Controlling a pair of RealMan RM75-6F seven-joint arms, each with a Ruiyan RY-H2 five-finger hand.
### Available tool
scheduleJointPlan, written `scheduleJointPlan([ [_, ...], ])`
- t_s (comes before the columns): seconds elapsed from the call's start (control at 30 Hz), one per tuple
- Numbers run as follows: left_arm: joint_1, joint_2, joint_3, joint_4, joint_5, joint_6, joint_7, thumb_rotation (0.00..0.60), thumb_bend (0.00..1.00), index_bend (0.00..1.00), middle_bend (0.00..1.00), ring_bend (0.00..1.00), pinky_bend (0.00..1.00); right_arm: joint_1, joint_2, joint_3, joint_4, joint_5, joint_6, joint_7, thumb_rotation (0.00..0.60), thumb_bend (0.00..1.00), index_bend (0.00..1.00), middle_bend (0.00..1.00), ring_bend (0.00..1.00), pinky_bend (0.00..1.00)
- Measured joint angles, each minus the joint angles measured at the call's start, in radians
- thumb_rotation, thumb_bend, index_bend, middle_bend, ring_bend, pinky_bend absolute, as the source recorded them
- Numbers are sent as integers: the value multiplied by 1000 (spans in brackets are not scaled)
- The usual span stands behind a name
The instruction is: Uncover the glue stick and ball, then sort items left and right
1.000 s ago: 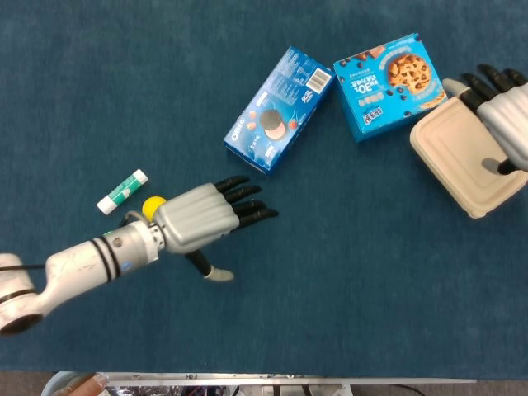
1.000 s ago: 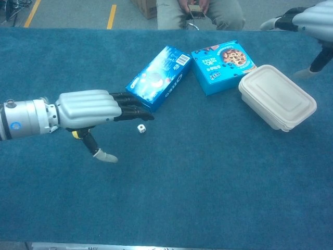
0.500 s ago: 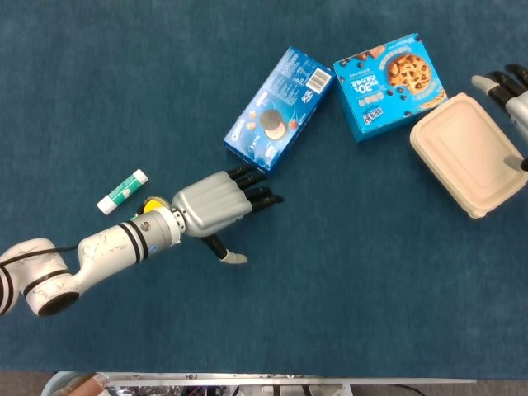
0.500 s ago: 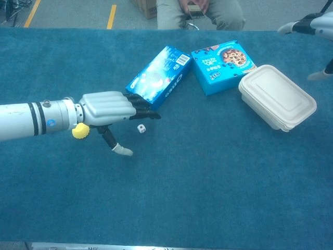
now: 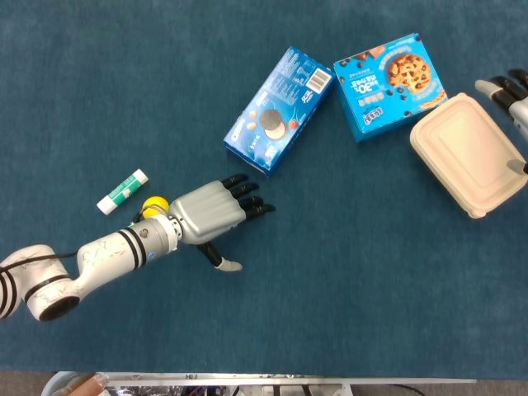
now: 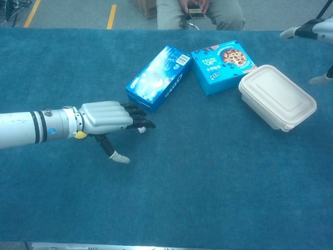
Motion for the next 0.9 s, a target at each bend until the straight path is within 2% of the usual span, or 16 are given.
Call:
scheduleJointPlan([
  [0.17, 2, 13, 11, -7, -4, 6, 6, 258, 168, 252, 194, 0, 27, -12, 3, 14, -2, -3, -4, 1, 600, 143, 0, 132, 59, 161],
  [0.43, 19, 92, 41, -40, -12, 23, 41, 254, 168, 329, 333, 18, 27, -26, 8, 35, -13, -13, -7, 1, 600, 143, 0, 132, 59, 161],
  [0.67, 60, 192, 58, -59, -78, 47, 85, 250, 168, 347, 340, 33, 27, -41, 19, 49, -33, -24, -4, -2, 600, 143, 0, 133, 59, 161],
  [0.77, 83, 227, 52, -74, -116, 74, 70, 252, 168, 346, 327, 33, 27, -47, 23, 55, -43, -28, 0, -4, 600, 143, 0, 132, 59, 161],
  [0.9, 98, 252, 42, -119, -105, 115, 27, 251, 168, 338, 310, 33, 27, -54, 26, 60, -54, -34, 2, -12, 600, 143, 0, 132, 59, 161],
])
